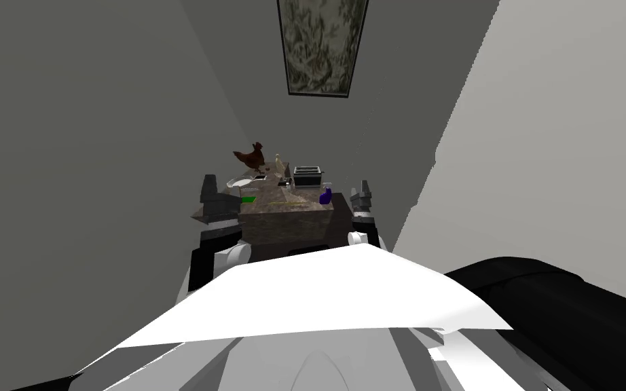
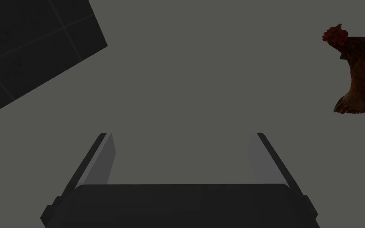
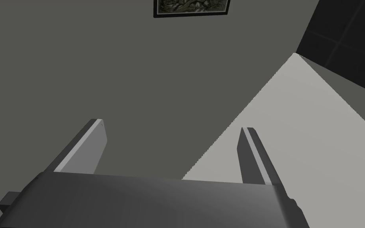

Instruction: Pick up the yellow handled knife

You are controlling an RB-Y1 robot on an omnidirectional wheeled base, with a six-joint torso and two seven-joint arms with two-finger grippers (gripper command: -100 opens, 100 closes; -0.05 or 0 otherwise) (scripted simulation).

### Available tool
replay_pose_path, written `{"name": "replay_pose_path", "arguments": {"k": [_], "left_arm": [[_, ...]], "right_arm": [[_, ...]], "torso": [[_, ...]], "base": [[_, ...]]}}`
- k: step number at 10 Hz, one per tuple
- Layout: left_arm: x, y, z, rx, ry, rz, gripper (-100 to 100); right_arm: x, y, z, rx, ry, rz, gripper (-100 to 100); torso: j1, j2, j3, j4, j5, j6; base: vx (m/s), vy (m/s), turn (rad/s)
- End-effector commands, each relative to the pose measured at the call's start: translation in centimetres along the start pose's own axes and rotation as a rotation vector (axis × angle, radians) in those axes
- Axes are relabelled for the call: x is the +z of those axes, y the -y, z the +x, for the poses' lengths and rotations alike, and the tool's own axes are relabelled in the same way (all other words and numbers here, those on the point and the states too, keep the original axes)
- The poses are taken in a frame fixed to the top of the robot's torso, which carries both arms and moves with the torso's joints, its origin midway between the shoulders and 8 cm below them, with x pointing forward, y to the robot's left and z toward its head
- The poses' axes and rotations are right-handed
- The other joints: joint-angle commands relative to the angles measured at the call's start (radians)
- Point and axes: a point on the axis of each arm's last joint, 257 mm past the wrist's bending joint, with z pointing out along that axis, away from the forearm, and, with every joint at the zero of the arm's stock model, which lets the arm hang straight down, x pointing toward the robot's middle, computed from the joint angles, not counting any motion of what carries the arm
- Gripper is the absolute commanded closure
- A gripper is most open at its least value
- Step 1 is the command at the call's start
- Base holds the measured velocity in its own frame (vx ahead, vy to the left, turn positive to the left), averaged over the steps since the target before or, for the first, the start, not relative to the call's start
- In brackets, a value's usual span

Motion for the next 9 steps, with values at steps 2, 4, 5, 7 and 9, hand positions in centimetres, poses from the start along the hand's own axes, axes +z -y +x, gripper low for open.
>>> {"name": "replay_pose_path", "arguments": {"k": [2,4,5,7,9], "left_arm": [[0.2,-1.4,0.2,0.022,-0.022,-0.051,-100],[0.3,-3.1,0.2,0.047,-0.038,-0.109,-100],[0.4,-3.9,0.1,0.058,-0.043,-0.137,-100],[0.3,-5.2,-0.1,0.07,-0.047,-0.184,-100],[0.3,-6.2,-0.2,0.081,-0.05,-0.22,-100]], "right_arm": [[0.0,0.0,0.0,0.0,0.0,0.0,0],[0.0,0.0,0.0,0.0,0.0,0.0,0],[0.0,0.0,0.0,0.0,0.0,0.0,0],[0.0,0.0,0.0,0.0,0.0,0.0,0],[0.0,0.0,0.0,0.0,0.0,0.0,0]], "torso": [[0.0,0.0,0.0,0.0,0.0,0.0],[0.0,0.0,0.0,0.0,0.0,0.0],[0.0,0.0,0.0,0.0,0.0,0.0],[0.0,0.0,0.0,0.0,0.0,0.0],[0.0,0.0,0.0,0.0,0.0,0.0]], "base": [[0.023,-0.024,-0.01],[0.023,-0.027,-0.02],[0.027,-0.039,-0.024],[0.02,-0.025,-0.006],[0.024,-0.03,-0.015]]}}
